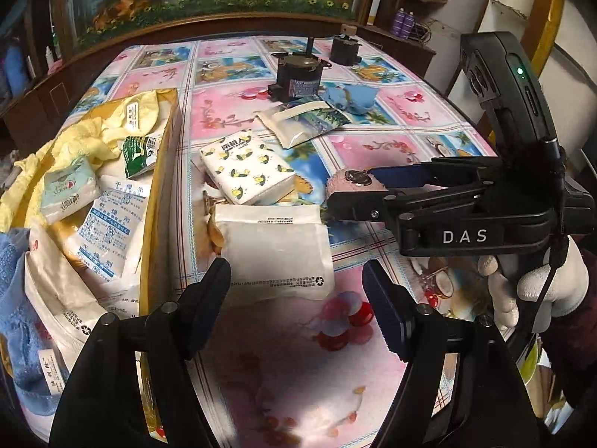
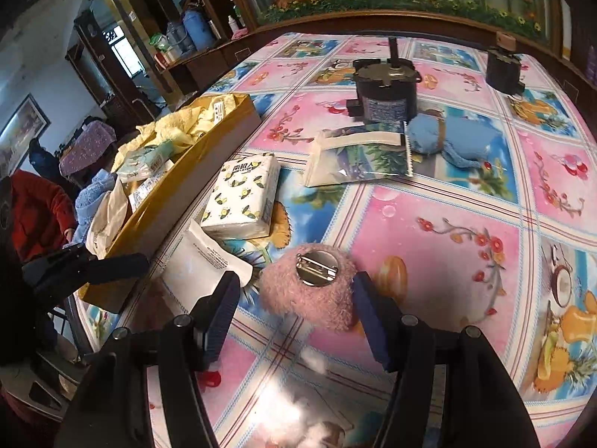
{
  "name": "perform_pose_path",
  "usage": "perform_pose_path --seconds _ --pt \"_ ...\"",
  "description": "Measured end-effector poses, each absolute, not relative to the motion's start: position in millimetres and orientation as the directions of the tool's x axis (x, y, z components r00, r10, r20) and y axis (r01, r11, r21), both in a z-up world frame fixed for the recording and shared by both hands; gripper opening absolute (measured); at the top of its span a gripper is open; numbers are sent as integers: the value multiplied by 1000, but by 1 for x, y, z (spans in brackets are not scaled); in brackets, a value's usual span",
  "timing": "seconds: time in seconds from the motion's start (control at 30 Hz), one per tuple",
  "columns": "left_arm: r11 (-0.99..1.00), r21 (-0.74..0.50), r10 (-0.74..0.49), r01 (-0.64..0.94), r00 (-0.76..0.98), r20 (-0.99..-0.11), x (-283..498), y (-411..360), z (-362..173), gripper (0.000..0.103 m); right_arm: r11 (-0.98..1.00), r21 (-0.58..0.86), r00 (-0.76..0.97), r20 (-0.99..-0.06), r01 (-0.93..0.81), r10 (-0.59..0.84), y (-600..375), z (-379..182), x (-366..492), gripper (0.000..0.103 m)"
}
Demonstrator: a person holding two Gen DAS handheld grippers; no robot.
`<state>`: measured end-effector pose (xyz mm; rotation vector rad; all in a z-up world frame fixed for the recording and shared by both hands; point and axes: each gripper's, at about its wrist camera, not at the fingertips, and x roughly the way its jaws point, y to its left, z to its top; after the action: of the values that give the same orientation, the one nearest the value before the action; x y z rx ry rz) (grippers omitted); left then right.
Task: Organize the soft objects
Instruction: 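Carry the white sachet with left and pink pad with right into the tray, open both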
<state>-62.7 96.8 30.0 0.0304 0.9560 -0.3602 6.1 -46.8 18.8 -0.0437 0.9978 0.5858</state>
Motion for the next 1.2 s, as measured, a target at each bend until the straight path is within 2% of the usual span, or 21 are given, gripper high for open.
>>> perform_pose_path --seconds 0.1,0.13,0.3,0.37,0.43,0.53,0.63,0.77,0.9,0.97,1.0,1.03,1.13,1.2 --pt "955 -85 -229 283 527 -818 -56 91 24 74 850 205 404 -810 -485 426 -44 15 10 58" --pt "960 -71 -211 271 530 -822 -52 89 22 74 850 212 394 -813 -483 428 -46 14 9 41" --pt "954 -11 -176 301 529 -830 -39 67 13 75 877 206 413 -820 -434 397 -74 15 2 41" --pt "920 -89 -281 383 484 -828 -43 60 13 75 892 199 421 -825 -406 376 -92 16 -2 42" --pt "904 -93 -310 417 490 -815 -52 57 19 75 902 187 426 -831 -390 357 -107 17 -6 44" --pt "900 -104 -335 424 517 -788 -60 61 26 75 906 185 430 -832 -379 350 -126 18 -13 49" --pt "896 -111 -345 429 519 -782 -59 62 25 75 901 189 437 -823 -389 362 -133 18 -17 60" --pt "886 -84 -330 456 494 -804 -55 46 14 75 897 191 443 -816 -399 370 -127 17 -16 63" --pt "881 3 -266 473 500 -824 -55 22 2 79 894 177 452 -812 -412 369 -115 16 -14 63" --pt "880 -3 -270 474 497 -825 -54 18 2 78 889 169 451 -812 -425 370 -110 16 -15 62" --pt "883 -6 -271 469 499 -823 -54 19 2 76 885 167 448 -813 -435 373 -107 16 -17 61" --pt "890 -14 -272 457 505 -819 -53 22 3 67 881 166 444 -813 -442 376 -105 15 -19 47" --pt "904 -54 -292 425 520 -802 -54 33 6 57 880 169 448 -809 -443 381 -105 15 -25 44" --pt "909 -85 -313 408 533 -786 -58 42 11 57 881 189 457 -797 -434 395 -109 17 -26 43"
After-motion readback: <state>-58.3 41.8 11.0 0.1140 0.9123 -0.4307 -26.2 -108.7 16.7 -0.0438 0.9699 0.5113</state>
